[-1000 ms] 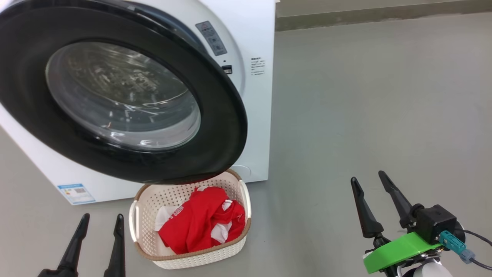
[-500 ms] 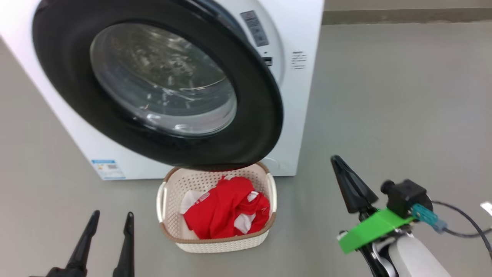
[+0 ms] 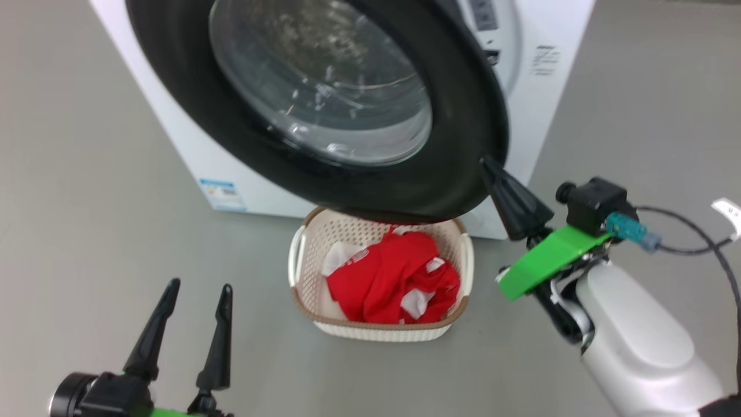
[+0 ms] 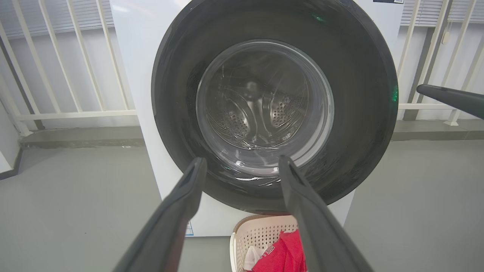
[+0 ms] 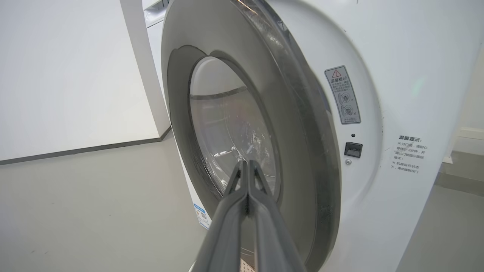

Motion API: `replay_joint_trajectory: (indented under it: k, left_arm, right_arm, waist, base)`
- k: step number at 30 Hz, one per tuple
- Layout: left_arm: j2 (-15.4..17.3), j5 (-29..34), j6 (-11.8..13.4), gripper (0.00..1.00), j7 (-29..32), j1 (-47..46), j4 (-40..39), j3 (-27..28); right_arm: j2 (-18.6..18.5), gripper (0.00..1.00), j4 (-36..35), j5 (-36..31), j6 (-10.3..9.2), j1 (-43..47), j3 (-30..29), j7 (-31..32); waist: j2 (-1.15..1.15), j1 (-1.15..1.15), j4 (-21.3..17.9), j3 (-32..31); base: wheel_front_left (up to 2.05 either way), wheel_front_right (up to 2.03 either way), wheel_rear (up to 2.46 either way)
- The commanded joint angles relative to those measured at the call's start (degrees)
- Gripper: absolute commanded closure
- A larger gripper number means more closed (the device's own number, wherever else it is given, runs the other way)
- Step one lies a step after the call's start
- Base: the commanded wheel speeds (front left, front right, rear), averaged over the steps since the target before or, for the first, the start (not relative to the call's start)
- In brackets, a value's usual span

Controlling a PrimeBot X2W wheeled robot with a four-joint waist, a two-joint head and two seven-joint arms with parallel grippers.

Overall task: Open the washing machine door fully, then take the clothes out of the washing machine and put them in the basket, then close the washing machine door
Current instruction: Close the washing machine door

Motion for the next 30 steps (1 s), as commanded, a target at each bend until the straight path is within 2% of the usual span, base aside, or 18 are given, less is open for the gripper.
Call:
replay_joint_trajectory:
  k: [1, 8, 14, 30]
  left_arm:
    - [0.05, -0.32, -0.32, 0.0, -0.68, -2.9, -1.72, 1.09]
    - [-0.47, -0.92, -0.32, 0.0, -0.68, -4.42, -1.7, -0.47]
    - [-0.67, -1.21, -0.32, 0.0, -0.68, -5.24, -1.57, -0.68]
    - [-0.97, -1.8, -0.32, 0.0, -0.68, -8.83, -1.02, -3.21]
  right_arm:
    - [-0.7, 1.0, -0.07, 0.85, 0.36, -3.07, 1.6, -0.37]
    - [-2.74, 1.0, 3.92, 0.02, 0.36, -8.66, -0.7, -0.37]
    - [-3.35, 1.0, 4.98, -0.67, 0.36, -11.62, -1.7, -0.37]
    - [-7.8, 1.0, 7.27, -1.41, 0.36, -22.89, -5.13, -0.37]
  waist:
    - [-0.01, 0.0, 4.21, 4.23]
    - [-0.01, 0.0, 6.79, 7.13]
    - [-0.01, 0.0, 7.56, 9.25]
    - [-0.01, 0.0, 10.44, 15.75]
  base:
    - [0.0, 0.0, 0.0]
    - [0.0, 0.0, 0.0]
    - [0.0, 0.0, 0.0]
    - [0.0, 0.0, 0.0]
